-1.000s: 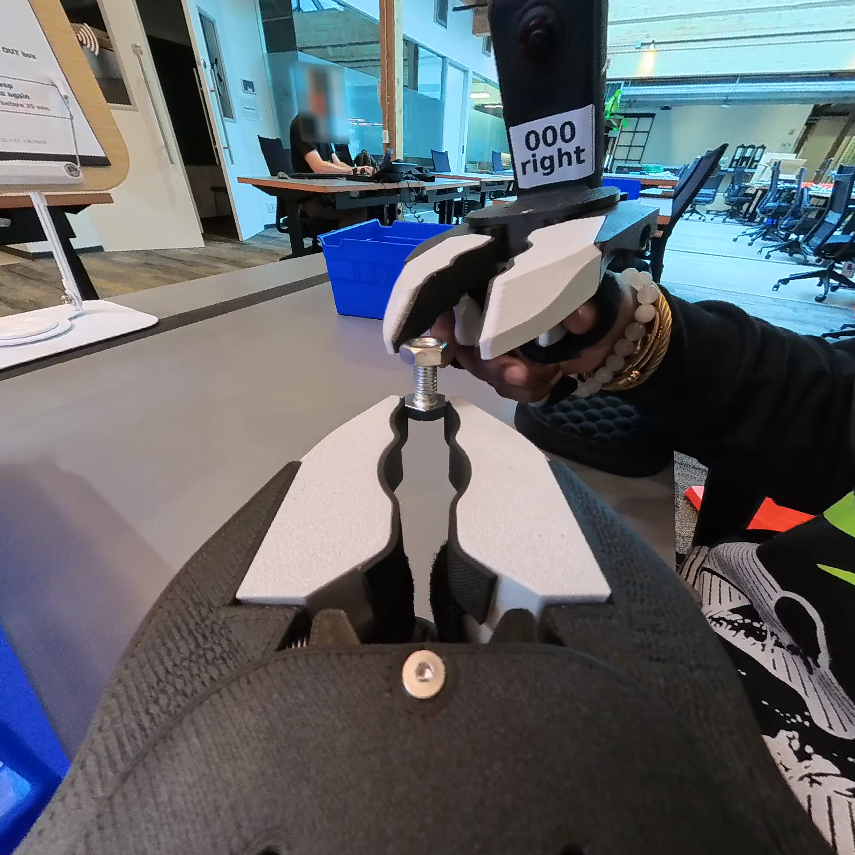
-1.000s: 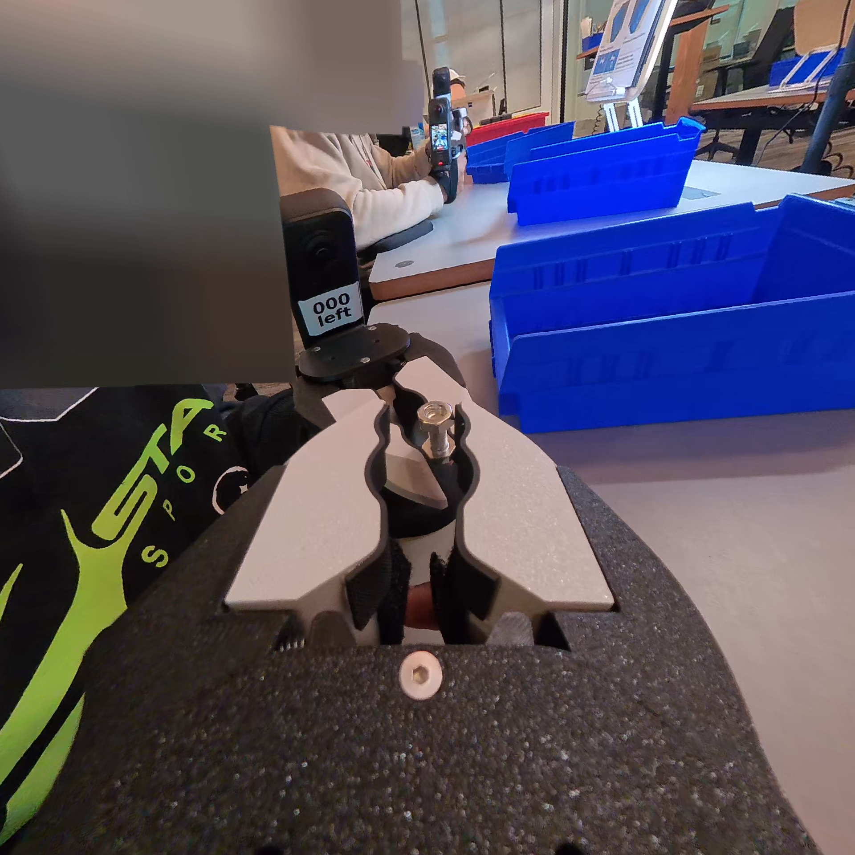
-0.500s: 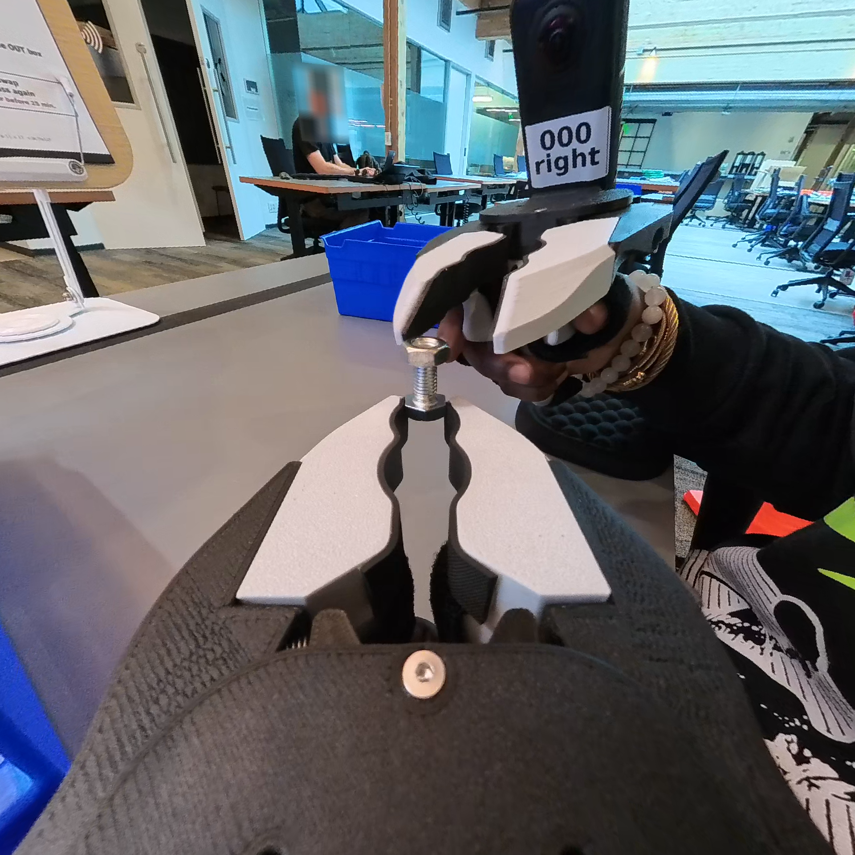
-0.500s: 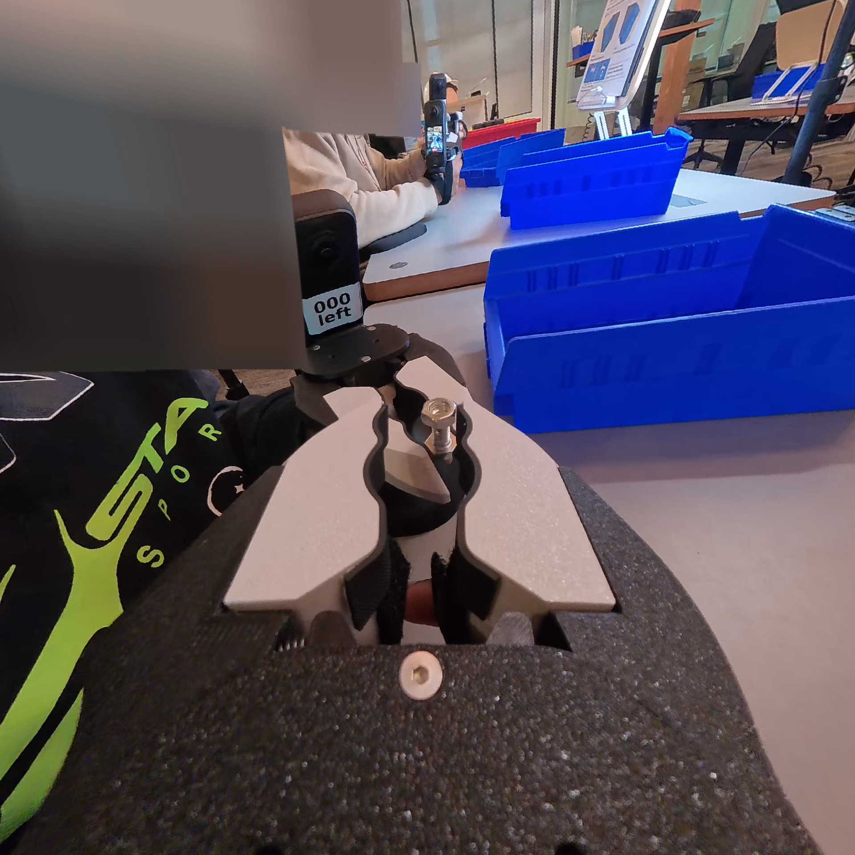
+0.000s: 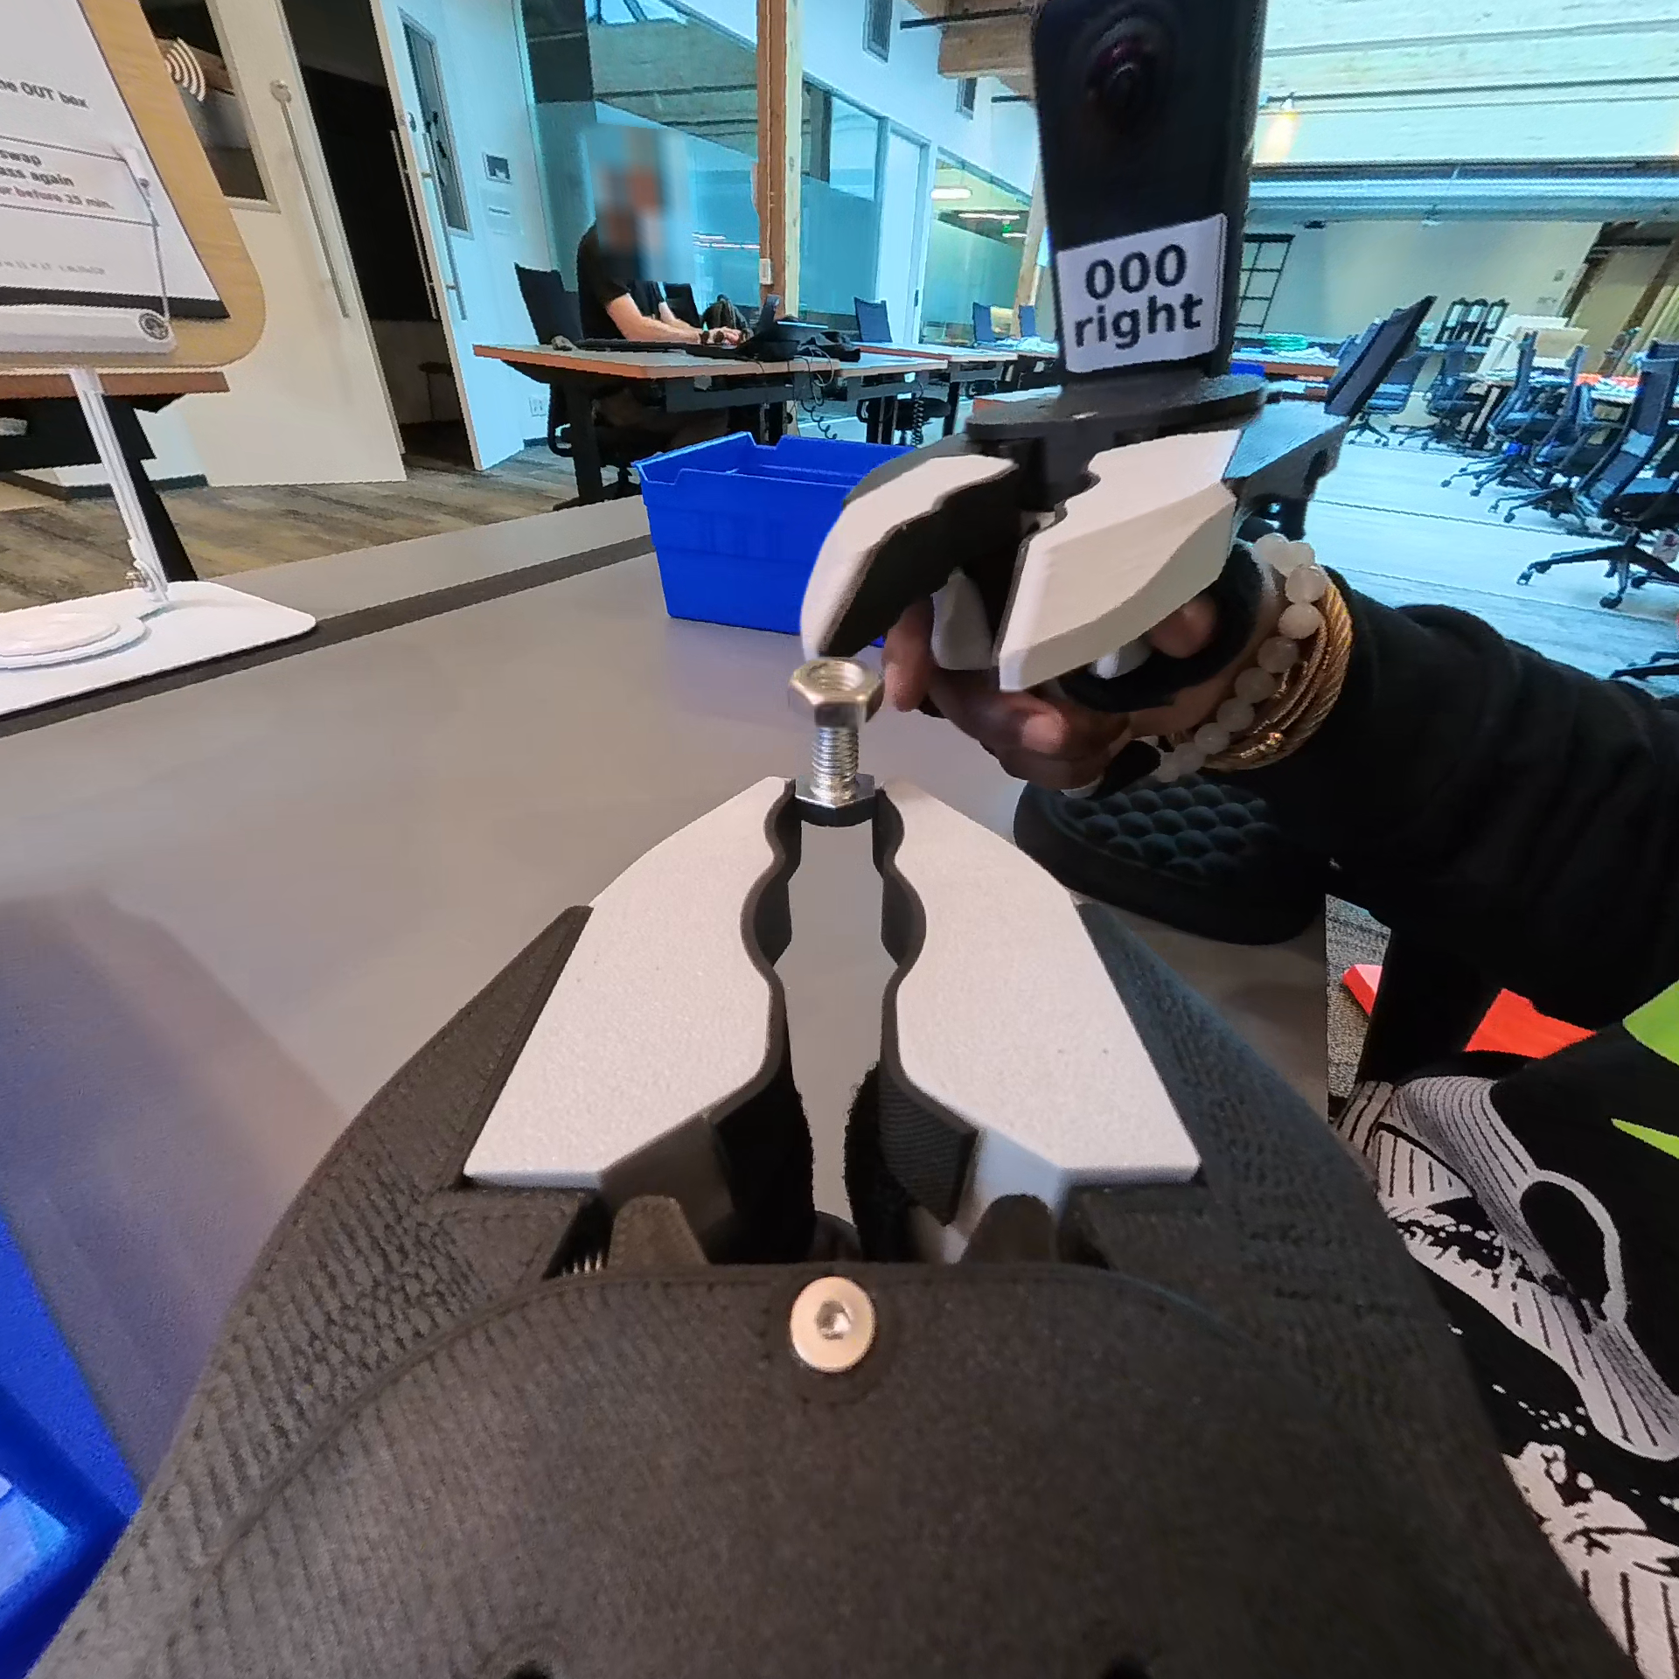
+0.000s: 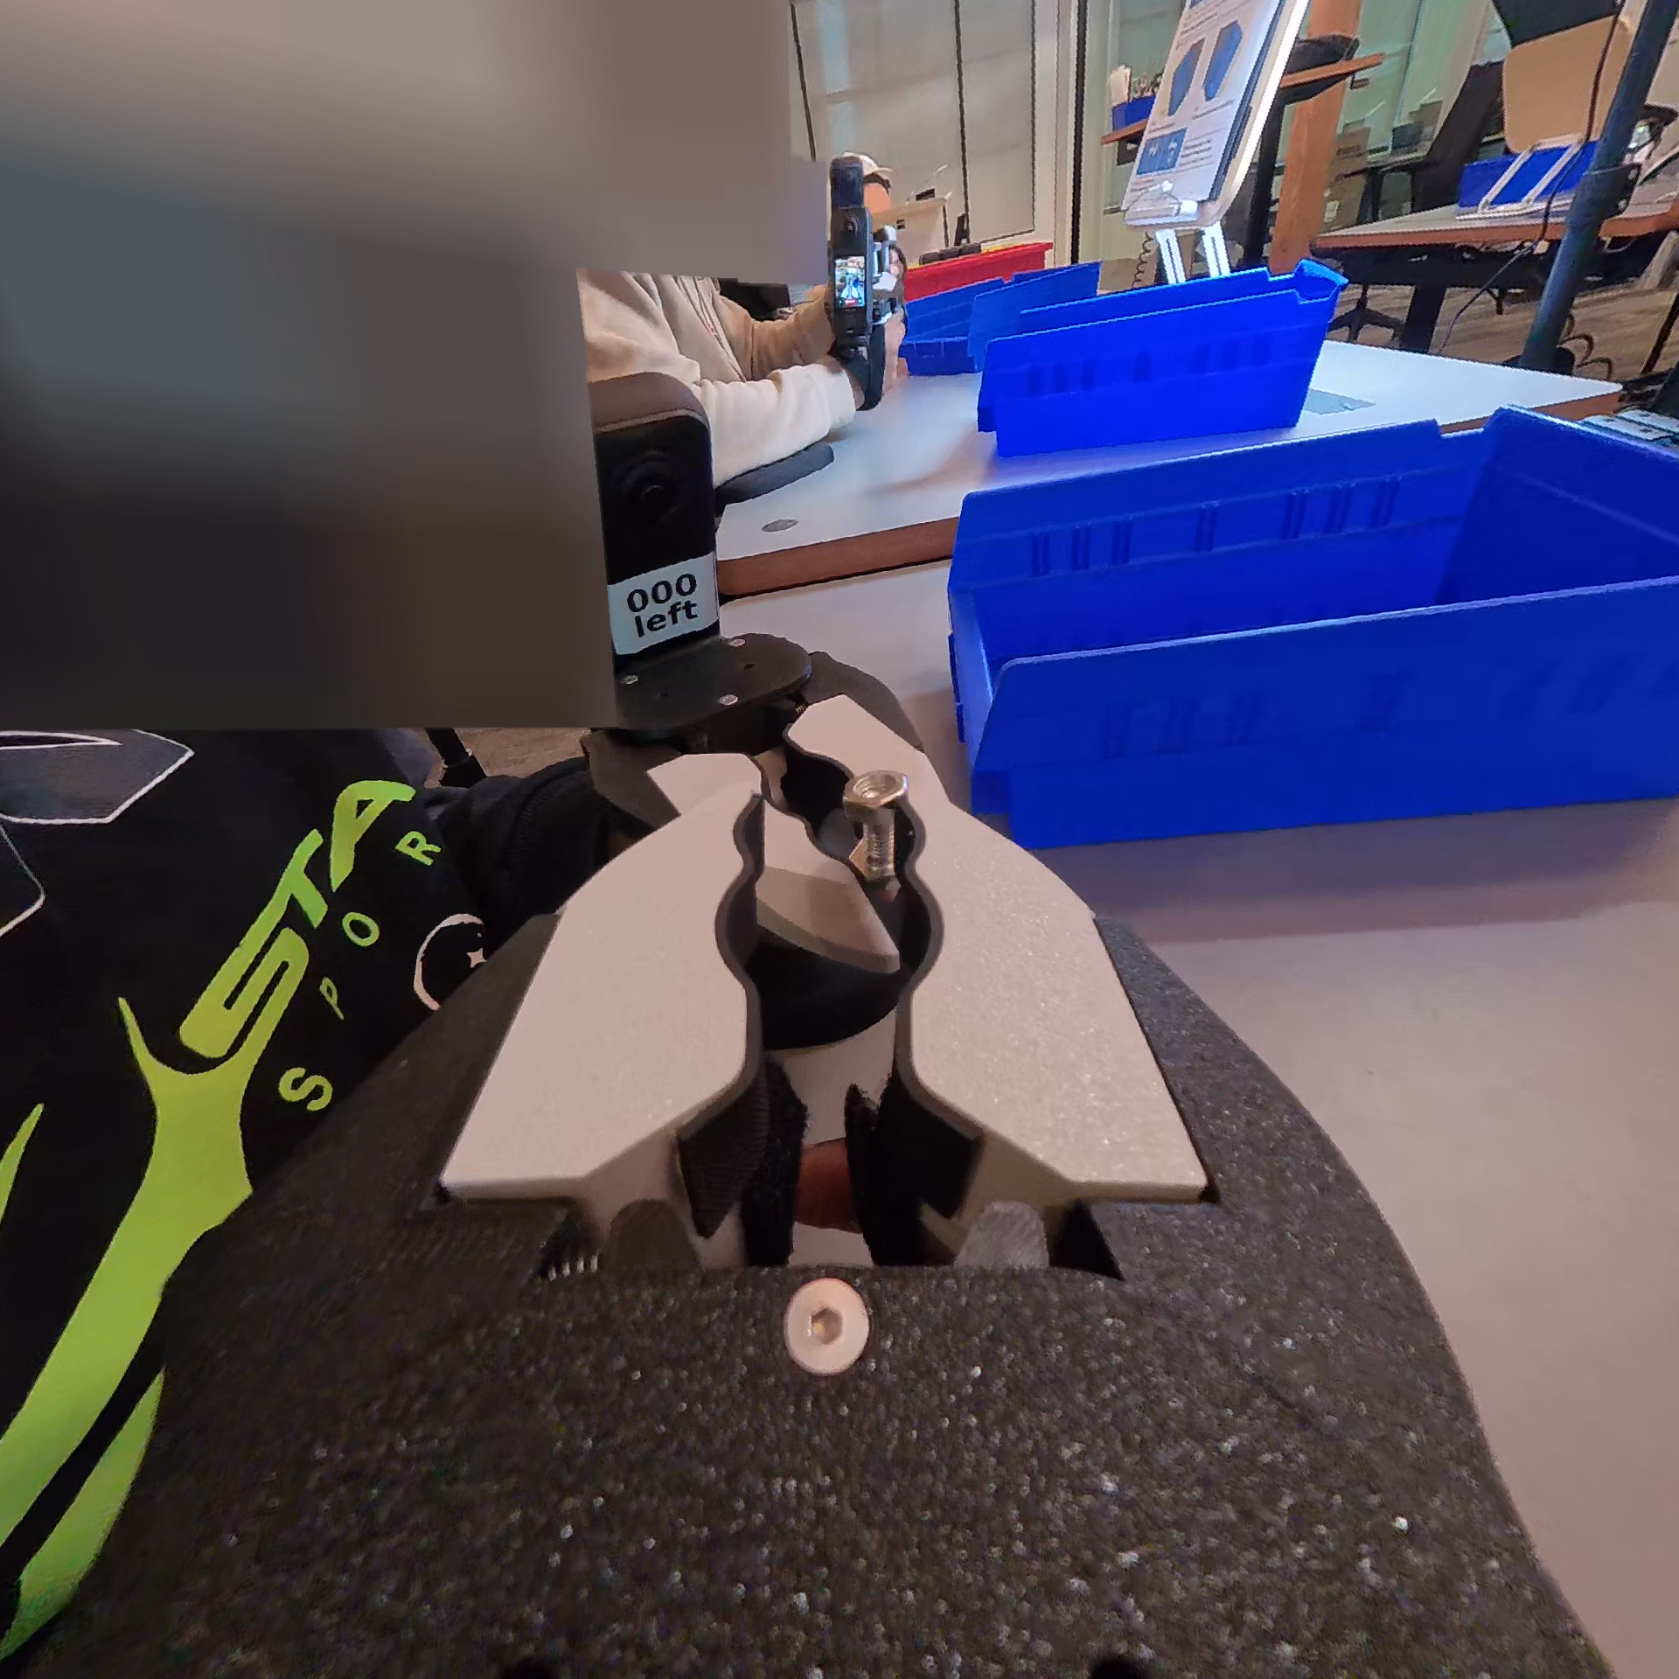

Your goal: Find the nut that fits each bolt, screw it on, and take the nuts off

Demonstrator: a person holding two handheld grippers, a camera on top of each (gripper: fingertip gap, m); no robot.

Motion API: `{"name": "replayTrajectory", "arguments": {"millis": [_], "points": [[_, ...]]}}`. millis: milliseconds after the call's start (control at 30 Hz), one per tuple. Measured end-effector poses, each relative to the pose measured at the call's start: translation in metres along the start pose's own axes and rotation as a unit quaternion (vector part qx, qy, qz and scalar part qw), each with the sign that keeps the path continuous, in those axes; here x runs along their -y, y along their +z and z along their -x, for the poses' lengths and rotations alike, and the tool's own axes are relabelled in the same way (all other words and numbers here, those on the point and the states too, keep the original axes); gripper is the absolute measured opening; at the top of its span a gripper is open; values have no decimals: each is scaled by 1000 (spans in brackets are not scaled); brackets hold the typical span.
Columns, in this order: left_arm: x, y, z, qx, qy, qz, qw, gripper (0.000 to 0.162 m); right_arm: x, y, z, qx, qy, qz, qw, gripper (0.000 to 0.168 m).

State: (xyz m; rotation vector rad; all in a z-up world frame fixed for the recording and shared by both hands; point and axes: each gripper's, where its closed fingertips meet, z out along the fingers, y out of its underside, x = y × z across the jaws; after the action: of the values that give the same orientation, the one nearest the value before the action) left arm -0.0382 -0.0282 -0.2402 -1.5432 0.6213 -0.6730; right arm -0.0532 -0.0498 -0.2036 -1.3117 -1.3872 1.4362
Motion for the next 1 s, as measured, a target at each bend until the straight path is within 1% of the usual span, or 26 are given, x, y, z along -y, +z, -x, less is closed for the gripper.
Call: {"name": "replayTrajectory", "arguments": {"millis": [100, 200, 267, 533, 667, 1000], "points": [[0, 0, 0, 0, -1, 0, 1000, 15, -2, -2, 0, -1, 0, 0, 1000, 25], [0, 0, 0, 0, 1, 1, 1000, 15, -3, -1, -5, -12, 6, 1, 1000, 31], [0, 0, 0, 0, 1, 0, 1000, 15, -2, 0, -6, -14, 4, -5, 1000, 31], [0, 0, 0, -2, 0, 2, 1000, 15, 8, 5, 3, -8, -47, -22, 999, 29], [0, 0, 0, -1, 0, 1, 1000, 15, 2, 5, 4, -9, -53, -3, 999, 28], [0, 0, 0, 0, 0, 0, 1000, 15, 1, 4, 3, -9, -52, -3, 999, 28]]}}
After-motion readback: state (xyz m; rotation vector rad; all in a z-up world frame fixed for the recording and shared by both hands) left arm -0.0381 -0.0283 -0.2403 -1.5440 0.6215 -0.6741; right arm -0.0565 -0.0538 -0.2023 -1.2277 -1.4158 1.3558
